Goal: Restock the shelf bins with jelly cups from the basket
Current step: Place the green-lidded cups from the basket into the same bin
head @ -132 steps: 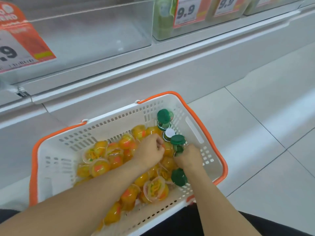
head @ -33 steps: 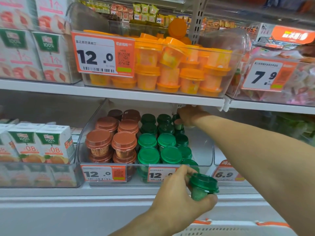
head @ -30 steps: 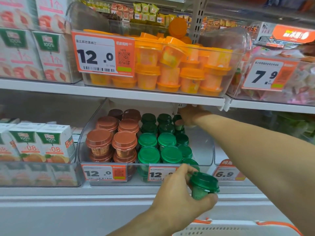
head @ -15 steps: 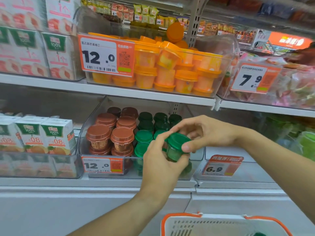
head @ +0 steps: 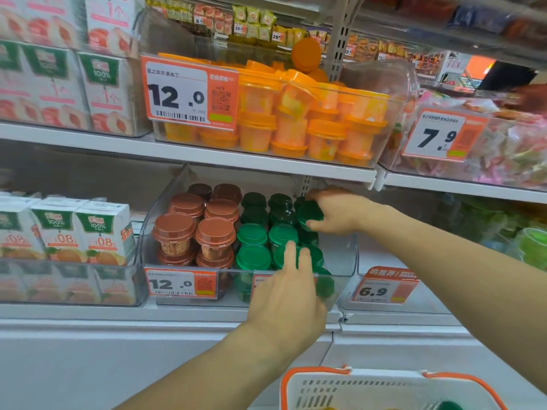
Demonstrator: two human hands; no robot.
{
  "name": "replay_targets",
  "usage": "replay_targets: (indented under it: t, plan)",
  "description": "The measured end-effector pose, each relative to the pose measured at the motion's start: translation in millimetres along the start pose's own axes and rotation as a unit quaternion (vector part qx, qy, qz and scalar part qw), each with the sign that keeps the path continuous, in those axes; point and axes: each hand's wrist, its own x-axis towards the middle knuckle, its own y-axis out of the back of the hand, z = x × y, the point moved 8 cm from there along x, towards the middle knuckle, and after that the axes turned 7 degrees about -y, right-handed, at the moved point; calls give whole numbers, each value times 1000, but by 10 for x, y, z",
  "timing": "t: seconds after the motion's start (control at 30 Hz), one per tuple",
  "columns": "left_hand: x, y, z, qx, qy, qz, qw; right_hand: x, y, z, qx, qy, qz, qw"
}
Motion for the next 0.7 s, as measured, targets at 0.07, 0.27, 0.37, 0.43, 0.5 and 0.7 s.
replay_targets:
  t: [0.07, 0.27, 0.37, 0.43, 0.5, 0.7]
  plan:
    - [-9, -74, -35, 22, 3, -35, 999, 80, -73, -16, -34, 9, -30, 999]
    - [-23, -105, -71, 25, 2, -47, 999, 234, -242, 31, -95, -1, -81, 992]
    - [-29, -125, -87, 26, 0, -48, 999, 266, -301, 51, -127, -2, -66, 990]
    - [-31, -122, -86, 30, 0, -44, 999, 282, -309, 64, -143, -2, -57, 988]
    - [-32, -120, -81, 33, 0, -38, 999, 290, -316, 78, -154, -3, -50, 987]
    - [-8, -150, -71, 34, -1, -29, 999, 304, -328, 46, -169, -9, -46, 984]
